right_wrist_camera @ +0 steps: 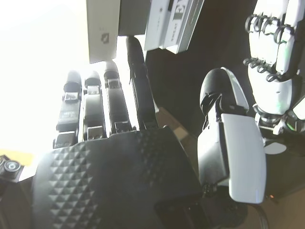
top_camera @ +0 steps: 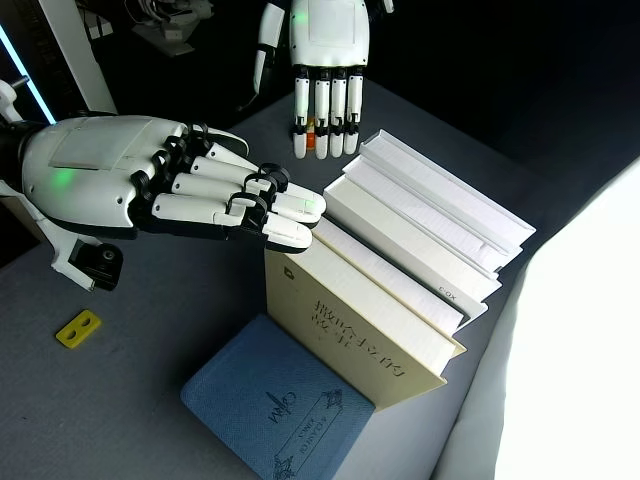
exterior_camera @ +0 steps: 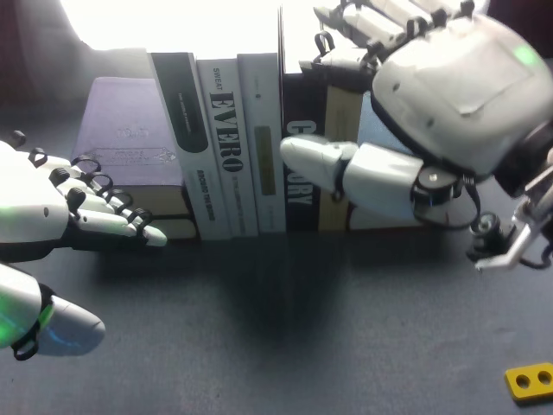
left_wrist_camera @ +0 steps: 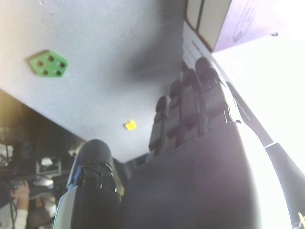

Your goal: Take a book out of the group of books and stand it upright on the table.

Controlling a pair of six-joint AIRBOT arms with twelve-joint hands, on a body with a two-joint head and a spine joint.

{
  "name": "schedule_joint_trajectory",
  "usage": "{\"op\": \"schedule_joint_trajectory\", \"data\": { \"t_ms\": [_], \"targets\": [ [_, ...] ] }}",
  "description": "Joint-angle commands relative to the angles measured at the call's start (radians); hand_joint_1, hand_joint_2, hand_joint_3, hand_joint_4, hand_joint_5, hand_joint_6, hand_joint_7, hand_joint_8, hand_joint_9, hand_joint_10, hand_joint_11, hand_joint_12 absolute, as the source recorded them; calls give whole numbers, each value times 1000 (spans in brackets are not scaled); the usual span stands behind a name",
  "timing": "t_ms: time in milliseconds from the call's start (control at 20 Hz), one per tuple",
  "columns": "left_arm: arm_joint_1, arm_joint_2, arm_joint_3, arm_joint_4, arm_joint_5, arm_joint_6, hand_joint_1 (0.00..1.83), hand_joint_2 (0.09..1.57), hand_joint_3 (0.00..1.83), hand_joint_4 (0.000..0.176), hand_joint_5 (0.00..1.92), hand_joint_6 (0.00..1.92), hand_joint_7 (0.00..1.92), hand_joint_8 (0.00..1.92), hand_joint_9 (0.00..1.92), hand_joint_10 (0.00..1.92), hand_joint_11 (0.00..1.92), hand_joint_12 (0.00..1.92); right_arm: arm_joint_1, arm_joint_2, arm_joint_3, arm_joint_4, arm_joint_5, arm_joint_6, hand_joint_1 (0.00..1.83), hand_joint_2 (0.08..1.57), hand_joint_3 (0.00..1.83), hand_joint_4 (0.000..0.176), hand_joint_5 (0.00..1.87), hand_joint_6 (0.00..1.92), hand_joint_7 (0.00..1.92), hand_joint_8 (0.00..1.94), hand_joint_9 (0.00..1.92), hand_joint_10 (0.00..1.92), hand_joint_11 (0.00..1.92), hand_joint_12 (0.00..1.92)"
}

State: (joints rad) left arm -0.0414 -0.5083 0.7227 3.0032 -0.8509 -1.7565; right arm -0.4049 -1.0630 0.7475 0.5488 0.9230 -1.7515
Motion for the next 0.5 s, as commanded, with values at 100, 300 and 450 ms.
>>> {"op": "schedule_joint_trajectory", "data": {
  "t_ms": [100,300,450],
  "targets": [
    [-4,-1,-1,9,72,-2,0,1324,0,49,69,2,106,2,112,7,0,328,31,4,4,-66,113,12,0,1171,0,0,603,4,159,2,50,1,0,200],
    [-4,-1,-1,9,72,-2,0,1318,0,48,92,3,120,2,115,4,0,359,2,-33,48,-63,109,17,0,1170,0,0,623,8,176,4,71,6,0,265],
    [-4,-1,-1,9,72,-2,0,1322,1,39,86,6,120,2,103,1,0,326,-14,-45,66,-34,87,24,0,1173,2,0,626,5,162,0,54,0,0,222]
  ]
}}
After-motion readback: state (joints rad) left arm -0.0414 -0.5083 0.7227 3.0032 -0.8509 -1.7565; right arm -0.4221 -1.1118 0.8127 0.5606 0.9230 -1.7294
